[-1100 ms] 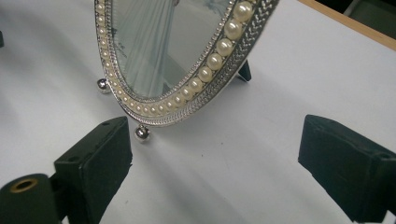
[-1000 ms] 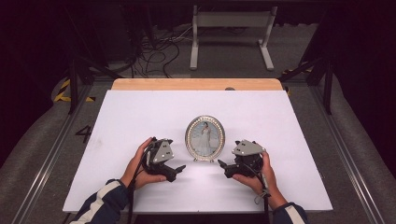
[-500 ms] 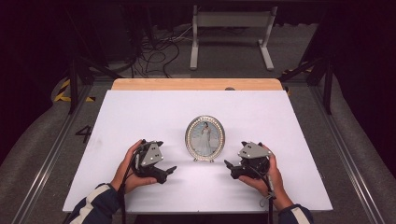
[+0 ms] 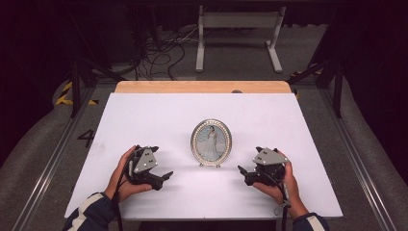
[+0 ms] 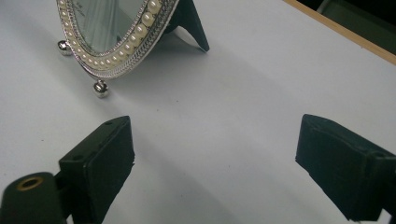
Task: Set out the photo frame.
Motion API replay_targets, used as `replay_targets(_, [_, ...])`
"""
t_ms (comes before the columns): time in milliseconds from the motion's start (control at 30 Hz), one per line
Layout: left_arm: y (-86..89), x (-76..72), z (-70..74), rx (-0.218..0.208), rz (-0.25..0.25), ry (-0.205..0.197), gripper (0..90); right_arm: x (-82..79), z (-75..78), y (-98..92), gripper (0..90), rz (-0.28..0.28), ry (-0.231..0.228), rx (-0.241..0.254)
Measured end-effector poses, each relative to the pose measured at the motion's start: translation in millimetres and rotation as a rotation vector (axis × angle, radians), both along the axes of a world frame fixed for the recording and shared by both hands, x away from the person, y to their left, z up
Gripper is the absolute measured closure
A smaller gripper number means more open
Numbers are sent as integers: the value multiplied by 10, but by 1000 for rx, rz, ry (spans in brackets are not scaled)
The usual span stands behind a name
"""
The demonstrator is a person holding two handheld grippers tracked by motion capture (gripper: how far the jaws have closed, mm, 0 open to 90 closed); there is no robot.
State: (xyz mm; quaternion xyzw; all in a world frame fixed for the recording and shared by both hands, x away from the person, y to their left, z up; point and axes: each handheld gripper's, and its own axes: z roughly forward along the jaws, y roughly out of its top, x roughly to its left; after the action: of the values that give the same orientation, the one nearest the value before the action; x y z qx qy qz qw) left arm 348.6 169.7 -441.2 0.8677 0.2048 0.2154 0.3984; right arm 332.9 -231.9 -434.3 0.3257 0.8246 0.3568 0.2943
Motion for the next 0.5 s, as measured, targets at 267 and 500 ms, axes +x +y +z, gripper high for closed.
replay_targets(267, [140, -18, -16, -2, 16, -2, 59, -30, 5, -112, 113, -27, -6, 7])
replay_targets(500, [263, -36, -37, -5, 43, 2, 60, -55, -4, -202, 113, -42, -9, 4])
